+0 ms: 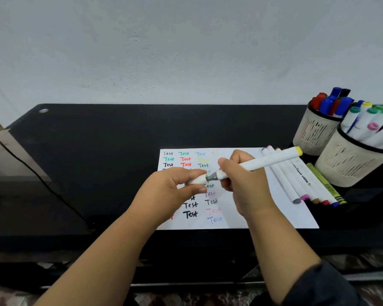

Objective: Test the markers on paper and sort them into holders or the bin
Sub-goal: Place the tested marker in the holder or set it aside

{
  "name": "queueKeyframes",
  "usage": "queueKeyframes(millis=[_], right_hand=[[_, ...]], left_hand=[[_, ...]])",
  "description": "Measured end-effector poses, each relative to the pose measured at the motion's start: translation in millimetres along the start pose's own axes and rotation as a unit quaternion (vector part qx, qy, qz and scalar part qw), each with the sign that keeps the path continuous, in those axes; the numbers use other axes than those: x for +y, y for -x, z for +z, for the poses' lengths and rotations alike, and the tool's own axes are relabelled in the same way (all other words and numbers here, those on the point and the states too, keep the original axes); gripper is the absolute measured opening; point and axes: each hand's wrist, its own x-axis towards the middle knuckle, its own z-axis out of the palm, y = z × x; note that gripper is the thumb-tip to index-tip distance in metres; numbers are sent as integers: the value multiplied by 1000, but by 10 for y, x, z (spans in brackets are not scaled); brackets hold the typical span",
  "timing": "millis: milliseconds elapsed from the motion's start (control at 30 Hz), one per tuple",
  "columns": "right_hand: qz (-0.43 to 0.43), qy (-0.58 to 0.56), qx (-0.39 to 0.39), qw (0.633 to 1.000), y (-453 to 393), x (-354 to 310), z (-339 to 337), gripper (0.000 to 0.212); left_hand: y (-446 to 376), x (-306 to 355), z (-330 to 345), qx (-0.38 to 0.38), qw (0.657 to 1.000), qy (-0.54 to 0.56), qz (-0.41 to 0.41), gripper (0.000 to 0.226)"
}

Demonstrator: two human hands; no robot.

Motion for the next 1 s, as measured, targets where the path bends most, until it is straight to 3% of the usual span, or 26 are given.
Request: queueKeyframes(millis=[167,367,767,867,1000], right_hand=[[4,17,-7,1000,13,19,39,45],[35,0,19,999,5,101,127,41],[115,12,22,993,-28,125,152,38],[138,-40,26,989,0,24,86,33],[134,-159,122,971,16,-93,-79,26]], left_hand=[[3,3,50,-4,1000,-19,14,27],[10,12,99,42,999,-10,19,31],[-103,-21,135,93,990,-110,3,24],[-83,-6,139,92,987,-130,-6,29],[-6,51,52,98,981,-167,-28,34]])
